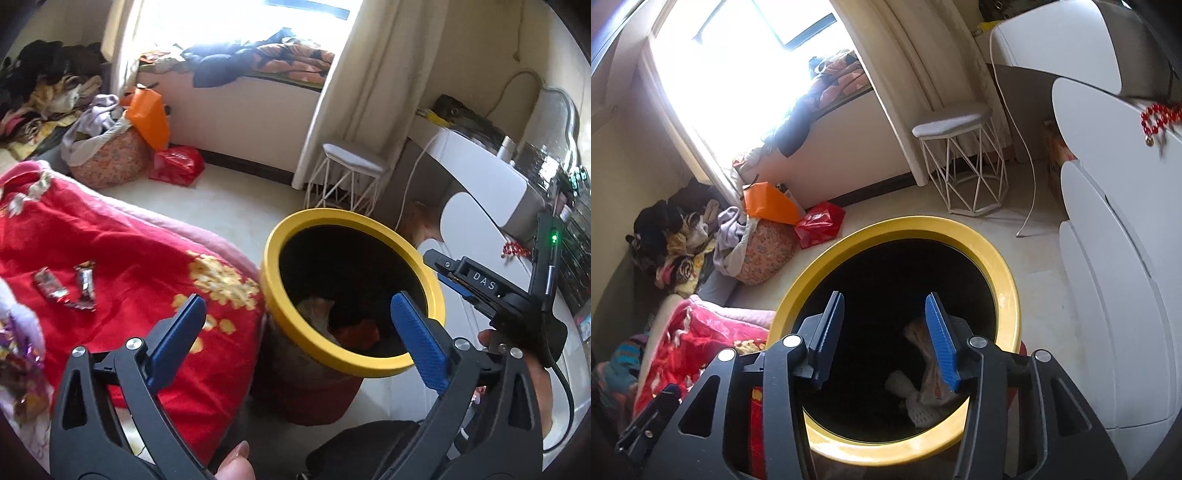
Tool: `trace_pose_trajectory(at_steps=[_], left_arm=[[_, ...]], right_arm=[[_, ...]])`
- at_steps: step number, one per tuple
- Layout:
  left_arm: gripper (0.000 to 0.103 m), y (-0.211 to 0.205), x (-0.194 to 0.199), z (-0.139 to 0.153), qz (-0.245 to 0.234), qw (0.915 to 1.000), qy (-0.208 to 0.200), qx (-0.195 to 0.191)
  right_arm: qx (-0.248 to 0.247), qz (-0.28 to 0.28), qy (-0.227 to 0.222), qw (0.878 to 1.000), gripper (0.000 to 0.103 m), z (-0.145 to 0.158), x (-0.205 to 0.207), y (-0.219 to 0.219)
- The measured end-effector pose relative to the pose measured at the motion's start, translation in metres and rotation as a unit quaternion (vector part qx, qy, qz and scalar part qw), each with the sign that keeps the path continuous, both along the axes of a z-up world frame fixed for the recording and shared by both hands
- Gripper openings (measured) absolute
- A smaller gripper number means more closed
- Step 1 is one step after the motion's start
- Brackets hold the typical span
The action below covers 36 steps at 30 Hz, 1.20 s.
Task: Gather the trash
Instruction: 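Move both open tools back from the bin to the bed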
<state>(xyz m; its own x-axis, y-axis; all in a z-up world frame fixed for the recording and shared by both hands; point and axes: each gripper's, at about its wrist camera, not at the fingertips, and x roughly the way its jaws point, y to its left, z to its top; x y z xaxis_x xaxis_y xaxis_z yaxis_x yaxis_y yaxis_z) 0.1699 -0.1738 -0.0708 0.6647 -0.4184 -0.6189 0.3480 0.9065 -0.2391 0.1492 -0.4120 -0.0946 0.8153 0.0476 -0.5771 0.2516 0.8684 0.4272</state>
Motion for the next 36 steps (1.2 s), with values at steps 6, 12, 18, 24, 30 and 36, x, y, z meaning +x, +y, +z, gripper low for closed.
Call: trace_pose_trajectory(at_steps=[6,12,18,24,30,36], left_arm=[[0.092,0.016,-0.011,0.007,0.012,0.9998,-0.013,0.002],[0.092,0.032,-0.020,0.015,0.022,0.9992,-0.031,0.007],[0.092,0.047,-0.029,0.022,0.039,0.9983,-0.043,0.008],[0.092,0.061,-0.035,0.026,0.055,0.9972,-0.050,0.008],[0.092,0.077,-0.041,0.031,0.072,0.9958,-0.056,0.008],[0.092,0.094,-0.045,0.037,0.090,0.9939,-0.062,0.007]], right_arm=[[-0.024,0.008,-0.007,1.000,0.053,0.008,0.000,0.014],[-0.043,0.017,-0.013,0.999,0.057,0.013,-0.001,0.027],[-0.056,0.033,-0.024,0.998,0.063,0.022,-0.001,0.043],[-0.062,0.059,-0.042,0.995,0.068,0.034,-0.004,0.062],[-0.070,0.085,-0.048,0.993,0.070,0.041,-0.005,0.083],[-0.075,0.110,-0.056,0.989,0.071,0.048,-0.009,0.105]])
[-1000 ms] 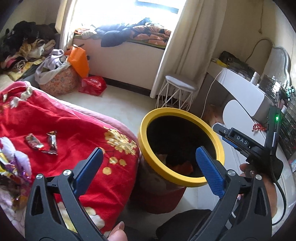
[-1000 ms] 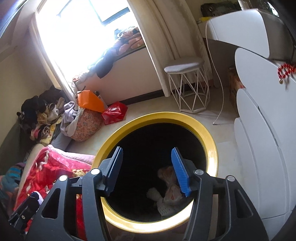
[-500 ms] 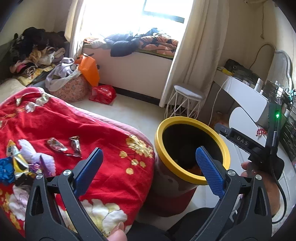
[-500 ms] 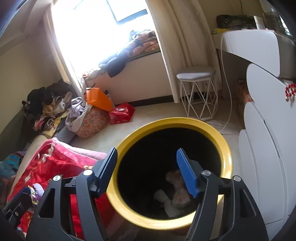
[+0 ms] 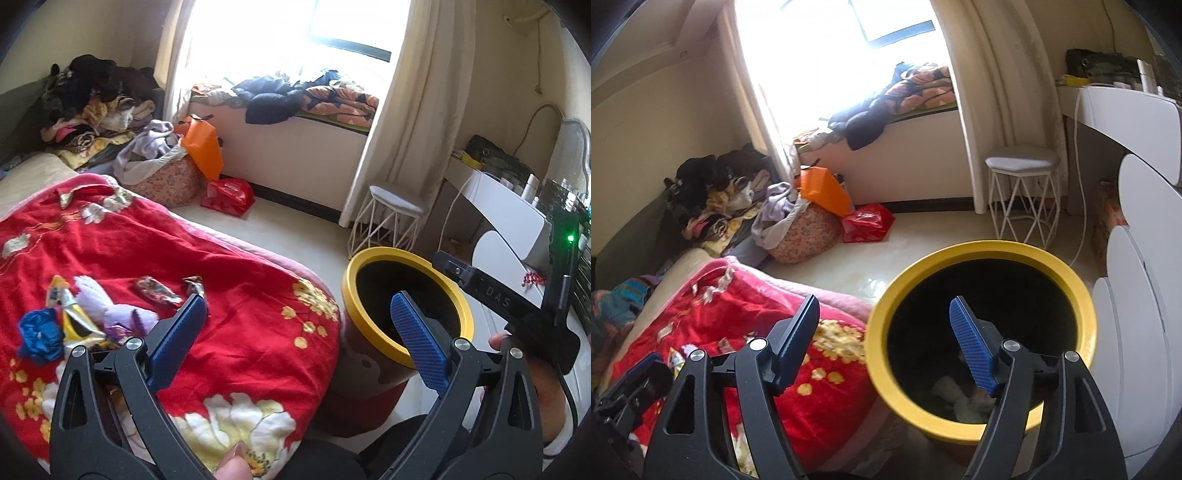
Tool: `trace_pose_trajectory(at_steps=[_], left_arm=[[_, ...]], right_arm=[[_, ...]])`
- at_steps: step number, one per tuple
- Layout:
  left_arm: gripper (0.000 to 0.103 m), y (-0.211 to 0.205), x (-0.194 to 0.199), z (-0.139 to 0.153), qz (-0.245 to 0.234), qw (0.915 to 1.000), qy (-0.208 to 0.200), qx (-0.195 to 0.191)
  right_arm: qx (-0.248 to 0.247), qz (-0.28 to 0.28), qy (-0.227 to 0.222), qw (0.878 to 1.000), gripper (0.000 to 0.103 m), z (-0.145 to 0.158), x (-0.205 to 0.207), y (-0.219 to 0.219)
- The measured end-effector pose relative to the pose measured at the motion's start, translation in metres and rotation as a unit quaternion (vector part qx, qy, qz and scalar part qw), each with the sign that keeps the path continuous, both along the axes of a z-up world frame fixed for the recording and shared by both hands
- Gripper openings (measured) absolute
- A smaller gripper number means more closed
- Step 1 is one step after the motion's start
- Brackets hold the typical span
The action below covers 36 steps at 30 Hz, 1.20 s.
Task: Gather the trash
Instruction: 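Move both open tools back from the bin to the bed, then grasp the blue crumpled plastic with the left tool while the right tool grasps the dark snack bag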
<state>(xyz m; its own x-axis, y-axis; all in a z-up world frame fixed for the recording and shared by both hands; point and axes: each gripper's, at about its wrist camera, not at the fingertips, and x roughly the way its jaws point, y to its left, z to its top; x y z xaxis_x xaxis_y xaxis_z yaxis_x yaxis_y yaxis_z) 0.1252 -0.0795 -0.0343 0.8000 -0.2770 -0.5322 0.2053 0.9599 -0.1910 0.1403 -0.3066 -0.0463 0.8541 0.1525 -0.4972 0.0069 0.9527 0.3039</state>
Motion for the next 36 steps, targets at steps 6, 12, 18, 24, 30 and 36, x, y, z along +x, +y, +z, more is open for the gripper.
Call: trace_pose_trajectory(at_steps=[6,12,18,24,30,36], left_arm=[[0.092,0.022,-0.004,0.007,0.018,0.9998,-0.009,0.000],[0.092,0.045,-0.007,0.011,0.041,0.9991,-0.014,0.002],[0.092,0.067,-0.011,0.013,0.062,0.9979,-0.016,0.005],[0.092,0.095,-0.013,0.015,0.090,0.9957,-0.019,0.005],[0.092,0.136,-0.011,0.015,0.135,0.9906,-0.017,0.000],[0.092,0.173,-0.014,0.009,0.178,0.9841,-0.005,-0.004]], right_arm=[[0.011,0.032,-0.005,0.999,0.071,0.006,-0.004,0.024],[0.003,0.069,-0.016,0.997,0.071,0.014,-0.010,0.055],[-0.005,0.101,-0.018,0.995,0.071,0.016,-0.012,0.082],[-0.011,0.132,-0.015,0.991,0.071,0.016,-0.015,0.109],[-0.008,0.177,-0.008,0.984,0.071,0.012,-0.015,0.141],[-0.023,0.222,0.004,0.975,0.071,0.002,-0.014,0.177]])
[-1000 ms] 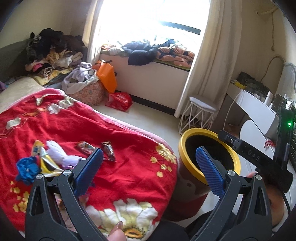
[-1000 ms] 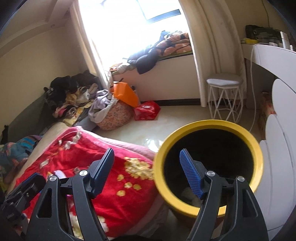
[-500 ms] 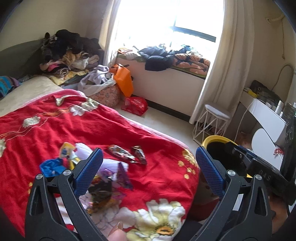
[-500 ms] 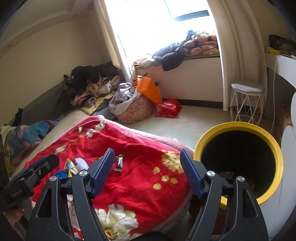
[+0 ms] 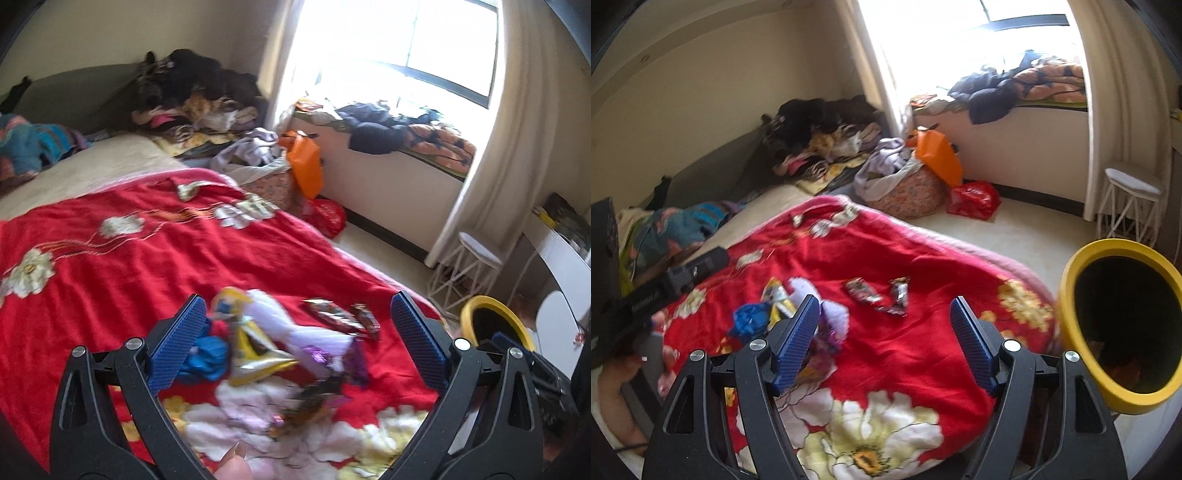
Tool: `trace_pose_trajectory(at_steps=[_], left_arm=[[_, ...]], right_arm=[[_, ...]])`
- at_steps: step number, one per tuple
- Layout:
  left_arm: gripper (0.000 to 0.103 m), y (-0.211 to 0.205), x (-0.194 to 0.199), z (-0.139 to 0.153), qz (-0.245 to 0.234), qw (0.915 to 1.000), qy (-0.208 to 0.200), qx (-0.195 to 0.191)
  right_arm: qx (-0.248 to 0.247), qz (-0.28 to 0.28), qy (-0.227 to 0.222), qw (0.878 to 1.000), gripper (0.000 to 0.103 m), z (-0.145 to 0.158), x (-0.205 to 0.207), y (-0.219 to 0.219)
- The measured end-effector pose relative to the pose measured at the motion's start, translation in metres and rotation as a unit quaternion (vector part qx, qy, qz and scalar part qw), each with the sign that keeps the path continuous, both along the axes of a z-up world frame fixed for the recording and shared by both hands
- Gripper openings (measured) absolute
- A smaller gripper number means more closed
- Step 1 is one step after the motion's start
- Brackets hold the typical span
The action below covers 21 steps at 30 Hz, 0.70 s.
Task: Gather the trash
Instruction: 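Grasp the blue crumpled plastic with the left tool while the right tool grasps the dark snack bag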
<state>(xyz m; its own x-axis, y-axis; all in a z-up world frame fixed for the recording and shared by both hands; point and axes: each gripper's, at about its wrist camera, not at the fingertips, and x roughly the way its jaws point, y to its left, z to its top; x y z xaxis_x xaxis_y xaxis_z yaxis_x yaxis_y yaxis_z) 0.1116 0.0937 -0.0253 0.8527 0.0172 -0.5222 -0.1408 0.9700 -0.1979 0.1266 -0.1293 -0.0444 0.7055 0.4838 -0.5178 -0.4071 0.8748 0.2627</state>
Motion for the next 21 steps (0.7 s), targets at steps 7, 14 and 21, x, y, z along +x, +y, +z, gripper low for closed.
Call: trace_pose_trajectory(at_steps=[7,14,21], left_arm=[[0.092,0.041,-0.004,-0.012,0.046,0.9988,0.011,-0.012],[0.092,0.065,-0.003,-0.033,0.055,0.9971,0.034,-0.038],[0.072,0.080,0.001,-0.059,0.053,0.9942,0.068,-0.064]], right_arm=[[-0.004,0.040,0.016,0.999,0.066,-0.010,-0.001,0.029],[-0.011,0.095,0.028,0.995,0.055,-0.020,-0.003,0.058],[-0.015,0.130,0.052,0.990,0.053,-0.032,0.006,0.084]])
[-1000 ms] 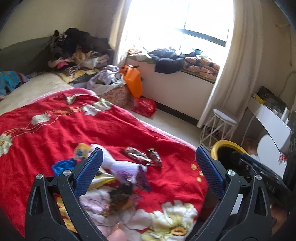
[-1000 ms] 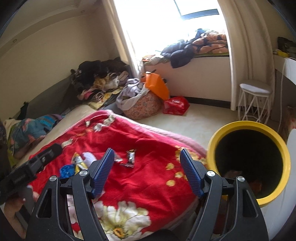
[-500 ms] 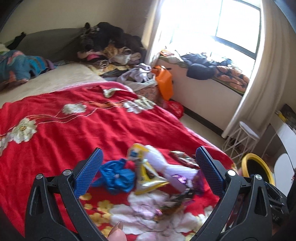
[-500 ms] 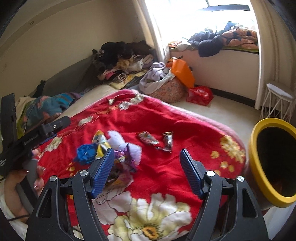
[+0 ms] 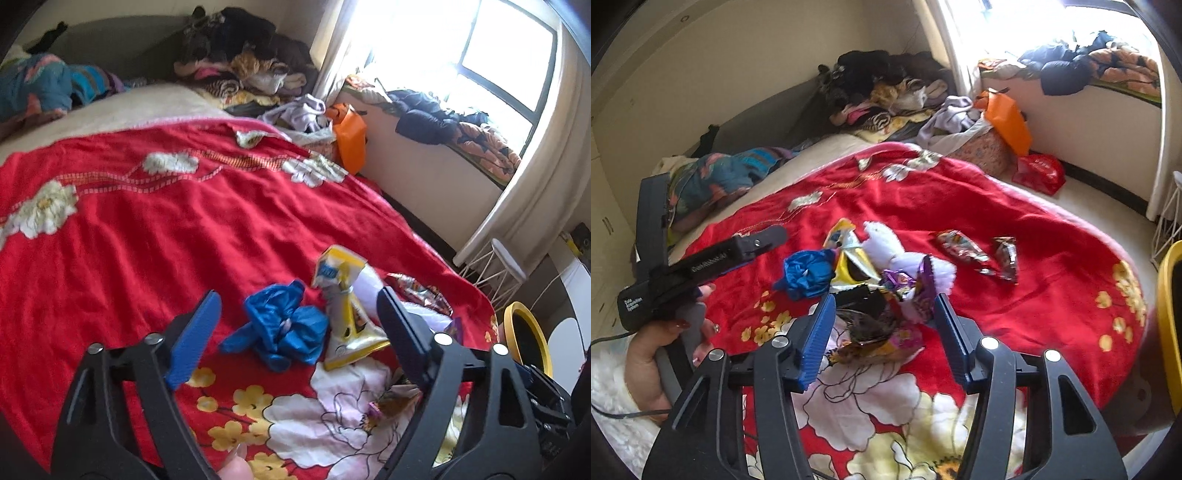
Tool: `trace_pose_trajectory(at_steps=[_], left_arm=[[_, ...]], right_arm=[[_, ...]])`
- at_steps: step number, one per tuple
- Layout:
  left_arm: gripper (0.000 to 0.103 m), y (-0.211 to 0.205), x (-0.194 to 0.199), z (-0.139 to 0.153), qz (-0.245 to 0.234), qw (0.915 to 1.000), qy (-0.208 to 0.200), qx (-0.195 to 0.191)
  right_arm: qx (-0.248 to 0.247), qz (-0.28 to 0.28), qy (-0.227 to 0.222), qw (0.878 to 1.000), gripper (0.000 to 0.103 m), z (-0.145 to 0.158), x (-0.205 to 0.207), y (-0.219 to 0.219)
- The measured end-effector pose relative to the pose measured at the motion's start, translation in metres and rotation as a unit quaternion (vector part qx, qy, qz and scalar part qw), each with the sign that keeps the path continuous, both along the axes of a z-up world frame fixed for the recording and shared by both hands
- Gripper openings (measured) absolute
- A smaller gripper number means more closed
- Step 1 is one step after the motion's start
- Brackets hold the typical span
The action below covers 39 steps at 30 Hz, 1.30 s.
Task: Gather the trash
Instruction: 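Grasp the blue crumpled plastic with the left tool while the right tool grasps the dark snack bag, then carry the blue plastic and dark snack bag with both tools over the yellow-rimmed bin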
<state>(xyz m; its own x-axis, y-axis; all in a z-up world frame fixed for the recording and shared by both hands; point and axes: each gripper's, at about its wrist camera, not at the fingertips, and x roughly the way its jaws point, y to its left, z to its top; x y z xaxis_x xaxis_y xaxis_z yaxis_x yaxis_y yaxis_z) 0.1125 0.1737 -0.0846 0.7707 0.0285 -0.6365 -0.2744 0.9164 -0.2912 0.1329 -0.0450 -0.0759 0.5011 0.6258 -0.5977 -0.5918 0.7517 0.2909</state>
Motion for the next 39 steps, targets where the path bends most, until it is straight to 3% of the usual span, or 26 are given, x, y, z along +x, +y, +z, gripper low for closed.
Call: trace_pose_trajectory(at_steps=[12,17,19,23,30,33,37,39], left_arm=[[0.055,0.013,0.006,-0.031,0.002,0.9984,0.036,-0.043],[0.048,0.017,0.007,-0.040,0.007,0.9969,0.046,-0.063],[0.045,0.018,0.008,-0.042,0.007,0.9962,0.049,-0.071],[0.028,0.018,0.008,-0.047,0.002,0.9955,0.054,-0.077],[0.007,0.015,0.007,-0.040,-0.008,0.9963,0.048,-0.071],[0.004,0.016,0.006,-0.030,-0.007,0.9975,0.035,-0.061],[0.003,0.020,0.002,-0.010,-0.004,0.9983,0.008,-0.058],[0.003,0.021,0.001,0.000,-0.004,0.9982,-0.004,-0.059]], right_arm=[[-0.022,0.029,0.016,0.999,0.047,-0.017,0.009,0.033],[-0.023,0.035,0.017,0.999,0.031,-0.020,0.009,0.037],[-0.024,0.037,0.013,0.999,0.013,-0.021,0.007,0.037],[-0.016,0.040,0.006,0.999,0.001,-0.019,0.003,0.034],[-0.009,0.049,-0.003,0.999,0.001,-0.014,-0.004,0.035],[-0.017,0.049,0.005,0.999,0.003,-0.017,-0.001,0.038],[-0.045,0.052,0.016,0.997,0.027,-0.029,0.005,0.046],[-0.059,0.053,0.016,0.997,0.028,-0.035,0.006,0.053]])
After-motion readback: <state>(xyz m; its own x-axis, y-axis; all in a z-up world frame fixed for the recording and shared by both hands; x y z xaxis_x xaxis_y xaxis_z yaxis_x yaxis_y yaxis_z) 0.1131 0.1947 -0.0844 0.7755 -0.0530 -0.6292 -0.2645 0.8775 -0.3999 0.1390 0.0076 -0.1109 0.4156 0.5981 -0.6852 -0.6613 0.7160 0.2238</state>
